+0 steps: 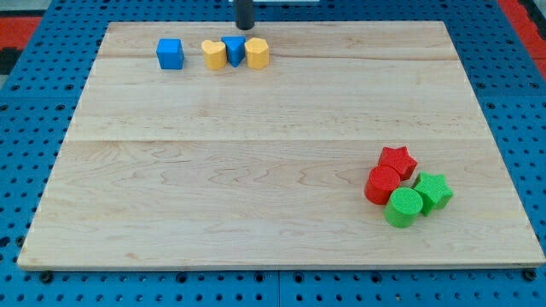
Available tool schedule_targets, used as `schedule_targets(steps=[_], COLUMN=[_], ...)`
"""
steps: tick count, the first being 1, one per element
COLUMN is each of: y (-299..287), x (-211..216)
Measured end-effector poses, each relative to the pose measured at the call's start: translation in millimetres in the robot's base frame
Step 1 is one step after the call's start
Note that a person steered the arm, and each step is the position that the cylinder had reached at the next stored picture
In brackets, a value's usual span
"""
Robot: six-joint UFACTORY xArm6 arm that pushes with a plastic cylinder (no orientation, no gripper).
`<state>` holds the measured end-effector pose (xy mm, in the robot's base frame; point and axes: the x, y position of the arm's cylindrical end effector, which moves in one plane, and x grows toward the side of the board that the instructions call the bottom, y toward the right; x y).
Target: Move your arm to the top right of the yellow hexagon
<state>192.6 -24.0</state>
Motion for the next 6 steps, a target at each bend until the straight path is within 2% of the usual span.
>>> schedule_targets(steps=[1,2,3,5,6], y=[108.0,173.1,159.1,0.9,-8.7], x=[17.6,49.2,50.3,23.4,20.4])
